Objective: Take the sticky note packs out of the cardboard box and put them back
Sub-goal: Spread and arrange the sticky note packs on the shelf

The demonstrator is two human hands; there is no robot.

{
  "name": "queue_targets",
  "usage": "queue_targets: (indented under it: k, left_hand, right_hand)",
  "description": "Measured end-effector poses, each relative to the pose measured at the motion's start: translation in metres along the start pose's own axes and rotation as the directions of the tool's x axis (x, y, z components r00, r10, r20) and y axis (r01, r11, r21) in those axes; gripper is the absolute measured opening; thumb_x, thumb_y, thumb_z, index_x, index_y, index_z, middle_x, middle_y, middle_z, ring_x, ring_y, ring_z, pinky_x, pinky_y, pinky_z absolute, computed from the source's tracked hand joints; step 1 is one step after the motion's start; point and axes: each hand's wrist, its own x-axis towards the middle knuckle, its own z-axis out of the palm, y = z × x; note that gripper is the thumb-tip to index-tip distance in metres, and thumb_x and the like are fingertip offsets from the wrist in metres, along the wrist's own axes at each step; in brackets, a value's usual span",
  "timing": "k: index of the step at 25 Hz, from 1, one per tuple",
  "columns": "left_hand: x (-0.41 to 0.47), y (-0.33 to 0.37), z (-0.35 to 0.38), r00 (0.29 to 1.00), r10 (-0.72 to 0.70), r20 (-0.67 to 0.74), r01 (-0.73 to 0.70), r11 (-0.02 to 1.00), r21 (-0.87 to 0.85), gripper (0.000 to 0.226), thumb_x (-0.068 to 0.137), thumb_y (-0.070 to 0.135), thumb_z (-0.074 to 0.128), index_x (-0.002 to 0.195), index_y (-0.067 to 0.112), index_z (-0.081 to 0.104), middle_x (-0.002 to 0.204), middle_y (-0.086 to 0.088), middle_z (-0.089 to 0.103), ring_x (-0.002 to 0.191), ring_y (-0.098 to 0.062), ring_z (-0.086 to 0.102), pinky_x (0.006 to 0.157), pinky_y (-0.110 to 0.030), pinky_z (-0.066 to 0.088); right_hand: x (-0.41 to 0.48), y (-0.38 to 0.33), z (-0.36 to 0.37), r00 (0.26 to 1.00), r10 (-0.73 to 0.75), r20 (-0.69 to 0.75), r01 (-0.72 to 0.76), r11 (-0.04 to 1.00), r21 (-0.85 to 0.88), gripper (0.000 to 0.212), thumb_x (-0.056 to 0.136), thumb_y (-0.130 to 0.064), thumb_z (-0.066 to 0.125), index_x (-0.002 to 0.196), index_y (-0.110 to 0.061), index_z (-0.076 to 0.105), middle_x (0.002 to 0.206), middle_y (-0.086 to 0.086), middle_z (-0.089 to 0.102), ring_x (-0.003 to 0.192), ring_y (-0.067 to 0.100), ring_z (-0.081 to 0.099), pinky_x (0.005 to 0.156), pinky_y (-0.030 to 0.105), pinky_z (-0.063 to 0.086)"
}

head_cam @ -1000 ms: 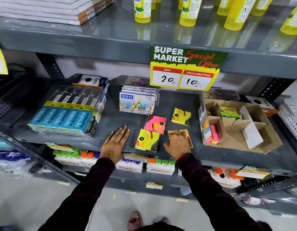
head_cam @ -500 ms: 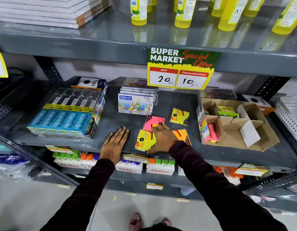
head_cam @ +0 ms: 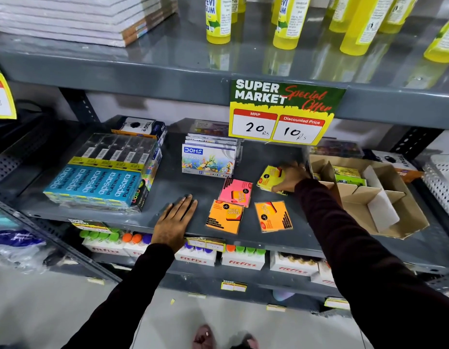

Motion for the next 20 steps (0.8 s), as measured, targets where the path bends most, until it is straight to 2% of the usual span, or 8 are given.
queue_targets:
  k: [4, 9, 12, 14, 18, 20]
  left_hand:
    - [0.001, -0.001, -0.001, 0.999, -0.017, 0.047, 0.016, 1.000, 0.018, 0.099, 0.068, -0.002, 0.064, 0.147, 0.016, 0.007, 0.159, -0.007, 0.010, 0.146, -0.023, 0.012, 0.119, -0.040, 0.013]
    - [0.001, -0.002, 0.004, 0.998, -0.035, 0.045, 0.032, 0.997, 0.068, 0.098, 0.074, -0.006, 0.052, 0.146, 0.020, -0.009, 0.160, -0.002, -0.003, 0.147, -0.018, 0.001, 0.120, -0.036, 0.006]
    - [0.001, -0.002, 0.005, 0.998, -0.035, 0.045, 0.032, 0.997, 0.069, 0.101, 0.073, -0.001, 0.056, 0.146, 0.021, -0.010, 0.160, -0.001, -0.005, 0.147, -0.017, 0.000, 0.120, -0.036, 0.006]
    - [0.001, -0.003, 0.004, 0.998, -0.034, 0.058, 0.029, 0.997, 0.074, 0.102, 0.072, 0.003, 0.059, 0.146, 0.021, -0.010, 0.160, -0.001, -0.005, 0.147, -0.017, -0.001, 0.120, -0.035, 0.005]
    - [0.001, -0.001, 0.003, 0.997, -0.034, 0.064, 0.030, 0.997, 0.076, 0.101, 0.073, -0.001, 0.056, 0.145, 0.021, -0.011, 0.160, -0.001, -0.006, 0.147, -0.017, -0.001, 0.120, -0.035, 0.005]
    - [0.001, -0.001, 0.003, 0.998, -0.036, 0.059, 0.032, 0.997, 0.073, 0.100, 0.073, -0.004, 0.054, 0.146, 0.021, -0.010, 0.160, -0.001, -0.005, 0.147, -0.017, 0.000, 0.120, -0.035, 0.005]
  right_hand:
    - [0.003, -0.001, 0.005, 0.999, -0.013, 0.045, 0.014, 1.000, -0.026, 0.075, 0.067, -0.041, 0.078, 0.132, -0.015, 0.050, 0.140, 0.017, 0.048, 0.129, 0.036, 0.044, 0.109, 0.040, 0.036]
    - [-0.020, -0.014, 0.003, 0.998, -0.058, 0.015, 0.058, 0.998, 0.025, 0.088, 0.065, -0.043, 0.081, 0.138, -0.011, 0.044, 0.144, 0.020, 0.040, 0.134, 0.038, 0.035, 0.111, 0.041, 0.034]
    - [-0.054, -0.028, 0.020, 0.956, -0.193, 0.219, 0.210, 0.976, -0.056, 0.097, 0.059, -0.044, 0.086, 0.138, -0.007, 0.044, 0.139, 0.018, 0.043, 0.129, 0.036, 0.040, 0.109, 0.041, 0.039]
    - [-0.069, -0.032, 0.029, 0.942, -0.208, 0.263, 0.245, 0.963, -0.114, 0.098, 0.057, -0.043, 0.088, 0.136, -0.006, 0.045, 0.135, 0.018, 0.044, 0.128, 0.035, 0.040, 0.107, 0.043, 0.042]
    - [-0.082, -0.033, 0.024, 0.957, -0.182, 0.224, 0.219, 0.963, -0.155, 0.090, 0.058, -0.044, 0.087, 0.132, -0.009, 0.048, 0.130, 0.016, 0.045, 0.130, 0.035, 0.034, 0.107, 0.047, 0.042]
    - [-0.084, -0.033, 0.017, 0.965, -0.174, 0.197, 0.205, 0.967, -0.150, 0.077, 0.067, -0.038, 0.084, 0.129, -0.008, 0.049, 0.130, 0.015, 0.048, 0.129, 0.034, 0.037, 0.107, 0.043, 0.040]
